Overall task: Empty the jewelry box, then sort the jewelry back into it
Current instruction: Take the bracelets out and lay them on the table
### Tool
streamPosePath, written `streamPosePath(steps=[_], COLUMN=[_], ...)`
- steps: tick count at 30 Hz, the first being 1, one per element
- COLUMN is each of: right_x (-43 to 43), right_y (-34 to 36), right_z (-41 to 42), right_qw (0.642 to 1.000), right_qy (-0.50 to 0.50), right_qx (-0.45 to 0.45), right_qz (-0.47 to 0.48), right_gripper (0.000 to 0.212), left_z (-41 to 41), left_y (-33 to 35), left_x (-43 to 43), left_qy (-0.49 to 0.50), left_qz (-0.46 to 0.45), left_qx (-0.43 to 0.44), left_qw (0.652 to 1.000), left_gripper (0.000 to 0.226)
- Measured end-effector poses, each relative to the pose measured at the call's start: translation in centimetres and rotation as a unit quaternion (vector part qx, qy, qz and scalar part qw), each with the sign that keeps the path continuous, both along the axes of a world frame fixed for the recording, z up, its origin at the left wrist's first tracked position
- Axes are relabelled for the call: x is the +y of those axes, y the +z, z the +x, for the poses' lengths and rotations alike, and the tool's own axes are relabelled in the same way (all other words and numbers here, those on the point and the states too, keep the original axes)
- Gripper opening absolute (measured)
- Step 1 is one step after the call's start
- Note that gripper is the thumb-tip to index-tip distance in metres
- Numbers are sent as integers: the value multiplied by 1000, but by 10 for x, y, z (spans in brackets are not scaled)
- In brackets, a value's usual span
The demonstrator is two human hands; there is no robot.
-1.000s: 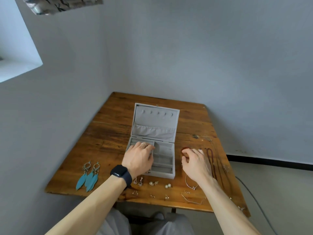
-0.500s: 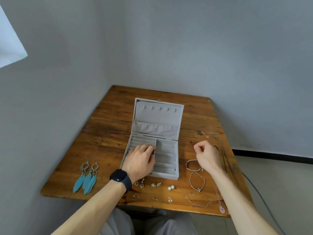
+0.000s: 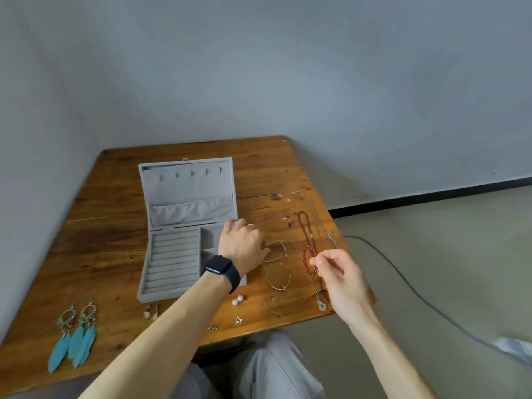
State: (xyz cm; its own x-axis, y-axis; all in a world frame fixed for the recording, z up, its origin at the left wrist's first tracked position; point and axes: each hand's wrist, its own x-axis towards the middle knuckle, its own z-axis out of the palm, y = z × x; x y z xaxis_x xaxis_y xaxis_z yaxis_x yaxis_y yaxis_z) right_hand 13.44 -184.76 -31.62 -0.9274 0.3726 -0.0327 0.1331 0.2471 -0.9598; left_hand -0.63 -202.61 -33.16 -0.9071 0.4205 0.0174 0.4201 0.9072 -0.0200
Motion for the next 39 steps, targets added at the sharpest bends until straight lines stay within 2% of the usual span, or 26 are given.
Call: streamPosePath(steps=[5, 8, 12, 15, 17, 22, 27, 30, 36, 39], right_x=[7, 5, -2, -8, -12, -19, -27, -30, -36, -40], right_y=[-8, -10, -11, -11, -11, -15, -12, -9, -3, 2], right_z=[26, 28, 28, 27, 28, 34, 37, 38, 36, 32], right_qw=[1000, 1000, 1000, 999, 999, 999, 999, 999, 999, 998], right_qy=[-16, -19, -13, -6, 2, 3, 20, 21, 30, 43], right_qx=[3, 7, 12, 19, 23, 27, 22, 23, 32, 35], right_qz=[-2, -14, -25, -39, -38, -30, -21, -15, 10, 23], right_gripper=[6, 7, 7, 7, 6, 5, 5, 5, 5, 5], left_z=[0, 2, 3, -3, -8, -10, -11, -12, -11, -12], left_y=[-5, 3, 22, 30, 28, 18, 18, 22, 27, 28], left_x=[11, 8, -9, -33, -51, -89, -84, -77, -67, -68], left_qy=[31, 53, 98, 137, 148, 137, 112, 114, 134, 138], left_qz=[15, 99, 233, 278, 253, 96, -42, -141, -198, -173], left_qx=[-12, -20, -19, 3, 22, 46, 91, 66, 44, 27], left_qw=[999, 993, 967, 951, 956, 985, 989, 981, 970, 975], left_gripper=[26, 22, 18, 17, 17, 19, 25, 25, 29, 28])
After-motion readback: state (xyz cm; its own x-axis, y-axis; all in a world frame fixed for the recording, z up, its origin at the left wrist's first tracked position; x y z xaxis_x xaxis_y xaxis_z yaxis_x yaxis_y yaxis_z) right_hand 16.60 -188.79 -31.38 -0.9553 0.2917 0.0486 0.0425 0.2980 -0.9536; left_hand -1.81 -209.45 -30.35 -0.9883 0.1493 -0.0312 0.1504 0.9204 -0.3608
